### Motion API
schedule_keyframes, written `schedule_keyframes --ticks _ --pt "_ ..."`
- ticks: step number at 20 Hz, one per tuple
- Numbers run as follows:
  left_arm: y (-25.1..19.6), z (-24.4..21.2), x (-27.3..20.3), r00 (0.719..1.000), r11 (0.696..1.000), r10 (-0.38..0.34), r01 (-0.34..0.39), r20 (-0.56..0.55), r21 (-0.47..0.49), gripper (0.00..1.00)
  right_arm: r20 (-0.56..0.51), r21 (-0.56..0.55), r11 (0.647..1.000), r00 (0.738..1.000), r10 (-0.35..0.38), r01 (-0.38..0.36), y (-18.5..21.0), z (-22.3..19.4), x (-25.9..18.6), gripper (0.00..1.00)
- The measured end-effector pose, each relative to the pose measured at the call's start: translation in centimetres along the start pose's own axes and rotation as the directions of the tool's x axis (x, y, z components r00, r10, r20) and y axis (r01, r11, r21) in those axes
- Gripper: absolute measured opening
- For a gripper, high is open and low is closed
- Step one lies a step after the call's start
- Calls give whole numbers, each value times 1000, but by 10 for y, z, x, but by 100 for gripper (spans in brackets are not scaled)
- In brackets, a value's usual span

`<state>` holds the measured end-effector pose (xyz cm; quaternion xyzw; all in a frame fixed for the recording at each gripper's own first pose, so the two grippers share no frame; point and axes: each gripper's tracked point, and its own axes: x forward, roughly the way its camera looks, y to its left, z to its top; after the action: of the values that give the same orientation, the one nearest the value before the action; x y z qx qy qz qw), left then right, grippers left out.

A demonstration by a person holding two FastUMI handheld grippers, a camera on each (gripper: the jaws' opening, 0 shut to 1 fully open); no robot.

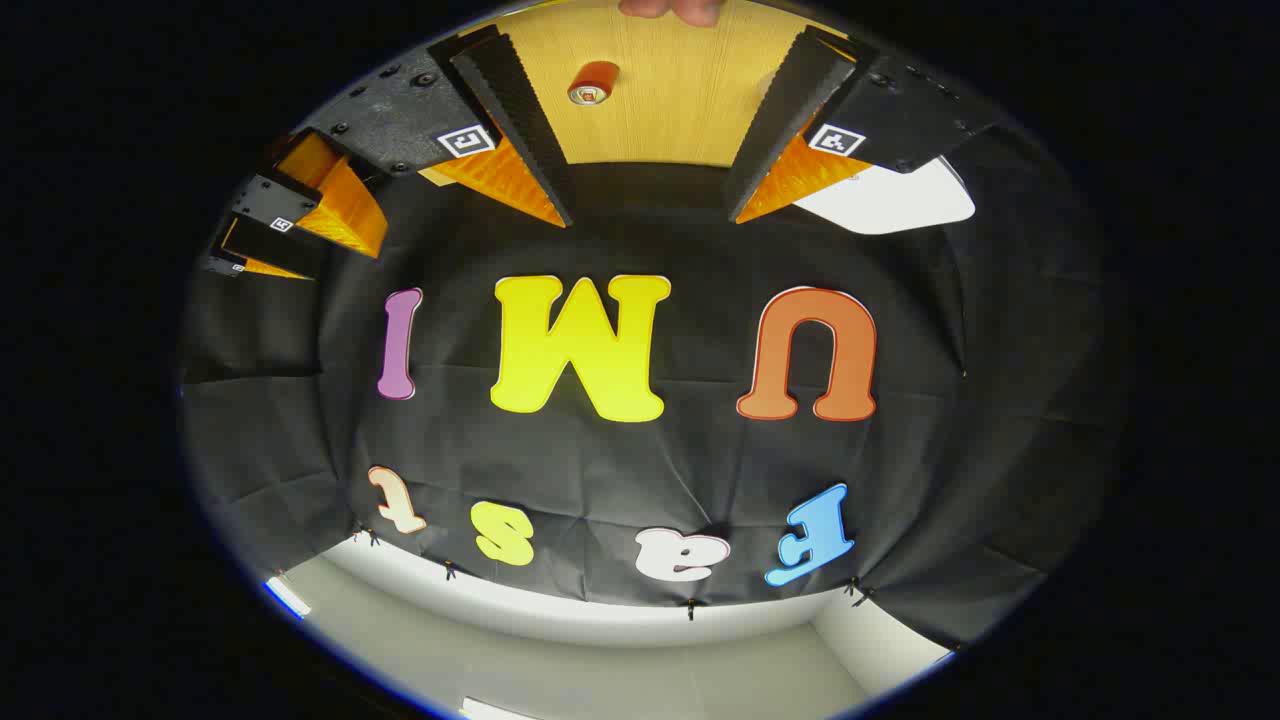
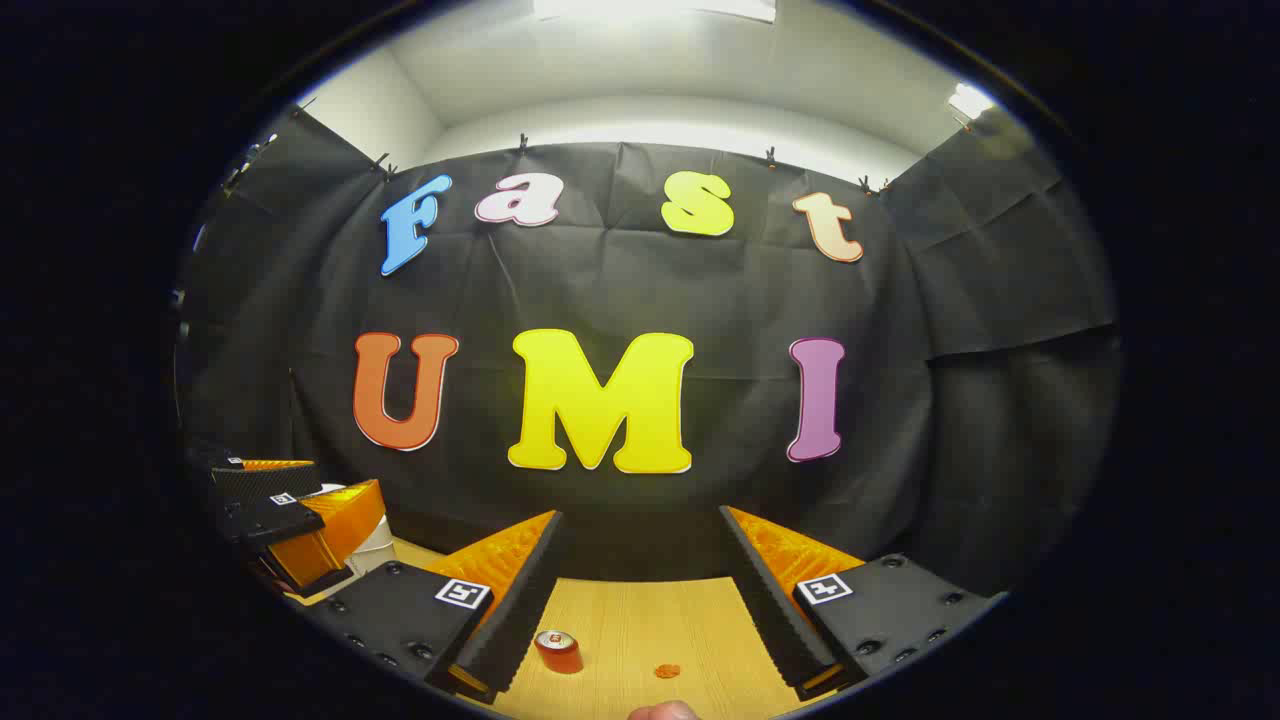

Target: Press the lid of the desktop garbage bin to open it, pick up the crumpled paper on the desktop and throw it into the bin, then pick up the pop can on the desktop and drop it into the bin, and finally close the garbage bin lid.

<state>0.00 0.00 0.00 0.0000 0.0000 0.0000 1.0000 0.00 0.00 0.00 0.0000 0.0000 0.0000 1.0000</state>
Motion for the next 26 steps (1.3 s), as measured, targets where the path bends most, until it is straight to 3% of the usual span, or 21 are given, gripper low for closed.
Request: schedule_keyframes --ticks 13,26 --pt "-10 8 10 1000 1000 8 -8 18 22 98 16 9 1000 1000 12 -12 -14 6 16 95" --pt "9 5 12 998 997 67 -68 21 28 97 0 23 1000 1000 -4 4 -27 1 11 95"
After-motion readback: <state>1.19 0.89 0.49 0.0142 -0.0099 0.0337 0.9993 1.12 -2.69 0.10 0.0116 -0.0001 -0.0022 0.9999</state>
